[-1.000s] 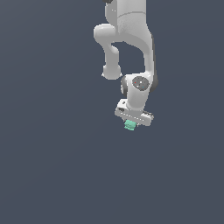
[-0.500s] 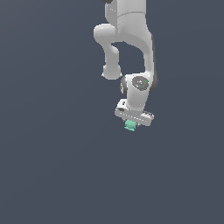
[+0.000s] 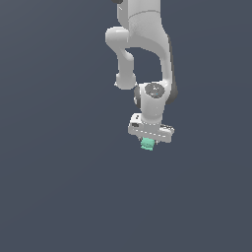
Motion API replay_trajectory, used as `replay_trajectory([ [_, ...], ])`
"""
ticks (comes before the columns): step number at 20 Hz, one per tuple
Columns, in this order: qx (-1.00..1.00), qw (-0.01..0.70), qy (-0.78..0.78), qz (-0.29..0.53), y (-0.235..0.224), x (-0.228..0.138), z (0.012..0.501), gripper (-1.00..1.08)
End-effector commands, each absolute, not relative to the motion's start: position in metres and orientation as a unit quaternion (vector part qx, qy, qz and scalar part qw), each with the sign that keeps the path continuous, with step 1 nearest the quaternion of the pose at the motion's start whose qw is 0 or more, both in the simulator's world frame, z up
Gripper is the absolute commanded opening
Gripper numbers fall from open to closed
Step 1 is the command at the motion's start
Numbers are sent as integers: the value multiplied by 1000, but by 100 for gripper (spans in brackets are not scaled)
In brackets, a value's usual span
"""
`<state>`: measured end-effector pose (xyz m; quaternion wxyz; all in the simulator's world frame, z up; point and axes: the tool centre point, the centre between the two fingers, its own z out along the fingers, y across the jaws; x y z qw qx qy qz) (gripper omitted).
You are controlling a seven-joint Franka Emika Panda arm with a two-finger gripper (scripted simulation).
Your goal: Pick up the object and move it to a goal position.
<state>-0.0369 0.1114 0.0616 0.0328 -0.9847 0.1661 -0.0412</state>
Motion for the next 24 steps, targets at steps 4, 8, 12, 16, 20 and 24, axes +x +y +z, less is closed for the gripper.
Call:
replay_trajectory([
  [4,-986,61,136,-78,110,-12,81,-100],
  [8,-985,85,110,-107,109,8,98,-100],
  [12,-981,107,86,-135,109,25,115,-100],
  [16,-976,129,62,-161,110,41,133,-100],
  [20,-970,150,38,-187,110,55,152,-100],
  [24,-962,171,15,-212,110,68,171,-100],
])
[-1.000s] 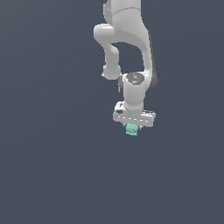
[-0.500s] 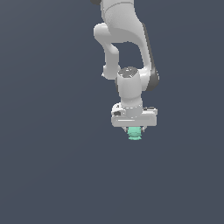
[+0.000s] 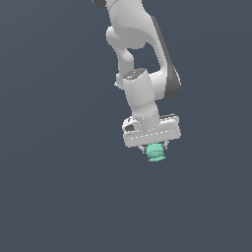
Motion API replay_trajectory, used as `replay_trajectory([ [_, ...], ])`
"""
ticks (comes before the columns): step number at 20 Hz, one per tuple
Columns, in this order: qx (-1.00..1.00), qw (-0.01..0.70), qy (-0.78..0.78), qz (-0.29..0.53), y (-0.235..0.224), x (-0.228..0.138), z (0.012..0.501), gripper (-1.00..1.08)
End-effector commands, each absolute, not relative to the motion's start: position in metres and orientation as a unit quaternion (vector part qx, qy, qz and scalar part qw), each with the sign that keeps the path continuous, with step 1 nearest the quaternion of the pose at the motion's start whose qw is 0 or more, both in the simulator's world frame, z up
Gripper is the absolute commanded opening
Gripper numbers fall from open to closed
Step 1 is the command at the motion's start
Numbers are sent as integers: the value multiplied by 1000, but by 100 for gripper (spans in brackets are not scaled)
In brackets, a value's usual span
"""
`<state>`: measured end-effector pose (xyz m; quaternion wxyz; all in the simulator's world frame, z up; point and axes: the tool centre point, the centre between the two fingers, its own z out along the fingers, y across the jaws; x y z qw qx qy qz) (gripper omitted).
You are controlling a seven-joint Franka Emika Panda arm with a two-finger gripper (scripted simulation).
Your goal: Pick up the object and move it to a goal position.
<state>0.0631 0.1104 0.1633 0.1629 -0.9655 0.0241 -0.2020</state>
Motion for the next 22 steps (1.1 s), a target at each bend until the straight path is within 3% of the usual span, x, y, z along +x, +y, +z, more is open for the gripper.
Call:
replay_trajectory([
  [1,-960,176,9,-218,111,71,176,-100],
  [22,-888,283,-116,-345,109,118,292,-100],
])
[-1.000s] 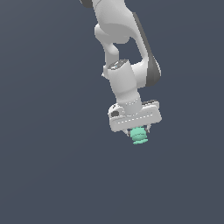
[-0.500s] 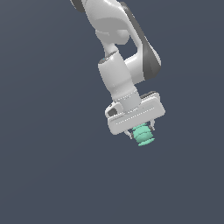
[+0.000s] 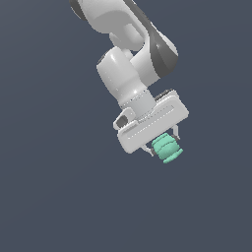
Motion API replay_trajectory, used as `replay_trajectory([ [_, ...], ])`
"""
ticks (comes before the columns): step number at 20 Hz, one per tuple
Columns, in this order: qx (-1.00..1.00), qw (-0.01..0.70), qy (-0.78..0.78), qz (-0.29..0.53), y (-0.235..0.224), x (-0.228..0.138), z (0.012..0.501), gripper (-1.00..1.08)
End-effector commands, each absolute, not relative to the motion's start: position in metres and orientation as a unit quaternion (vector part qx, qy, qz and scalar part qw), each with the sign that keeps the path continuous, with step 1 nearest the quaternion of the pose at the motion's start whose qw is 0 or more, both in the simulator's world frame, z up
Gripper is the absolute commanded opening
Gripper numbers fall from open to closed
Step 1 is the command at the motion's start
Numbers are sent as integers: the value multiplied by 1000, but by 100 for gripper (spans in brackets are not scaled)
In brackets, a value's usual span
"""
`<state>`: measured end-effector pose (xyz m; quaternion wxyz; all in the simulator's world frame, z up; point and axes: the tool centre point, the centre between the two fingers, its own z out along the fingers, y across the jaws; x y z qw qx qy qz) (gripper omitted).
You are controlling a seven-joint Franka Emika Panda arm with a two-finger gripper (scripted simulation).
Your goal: Pick up the object and move it to a goal position.
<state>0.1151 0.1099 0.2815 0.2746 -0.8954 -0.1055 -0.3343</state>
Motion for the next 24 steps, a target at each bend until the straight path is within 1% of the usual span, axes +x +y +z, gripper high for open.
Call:
replay_trajectory([
  [1,-882,288,-123,-351,109,119,299,-100],
  [14,-803,358,-212,-427,102,127,383,-100],
  [19,-780,376,-234,-442,101,127,402,-100],
  [24,-770,383,-244,-447,101,126,410,-100],
])
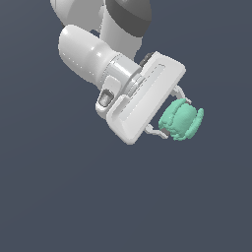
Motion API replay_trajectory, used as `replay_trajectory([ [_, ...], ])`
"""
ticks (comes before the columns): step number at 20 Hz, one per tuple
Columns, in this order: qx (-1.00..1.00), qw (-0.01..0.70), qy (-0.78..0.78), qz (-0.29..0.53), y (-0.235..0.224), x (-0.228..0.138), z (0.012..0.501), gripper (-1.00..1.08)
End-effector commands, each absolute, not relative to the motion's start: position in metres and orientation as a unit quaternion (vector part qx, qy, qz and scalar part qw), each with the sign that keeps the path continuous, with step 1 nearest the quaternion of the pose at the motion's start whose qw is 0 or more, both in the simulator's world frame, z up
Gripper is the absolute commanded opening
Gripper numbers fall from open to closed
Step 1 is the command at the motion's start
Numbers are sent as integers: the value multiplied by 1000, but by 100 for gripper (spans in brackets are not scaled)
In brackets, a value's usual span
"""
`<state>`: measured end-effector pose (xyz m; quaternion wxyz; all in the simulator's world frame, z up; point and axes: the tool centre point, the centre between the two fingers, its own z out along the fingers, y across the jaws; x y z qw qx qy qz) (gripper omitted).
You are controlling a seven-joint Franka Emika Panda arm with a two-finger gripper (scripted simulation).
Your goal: Pick up the object and move it to a goal position.
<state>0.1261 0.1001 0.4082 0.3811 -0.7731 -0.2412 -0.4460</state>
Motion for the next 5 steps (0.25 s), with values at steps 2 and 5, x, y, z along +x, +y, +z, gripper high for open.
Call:
replay_trajectory([
  [2,-770,384,-245,-447,101,126,410,-100],
  [5,-772,383,-243,-445,102,126,409,-100],
])
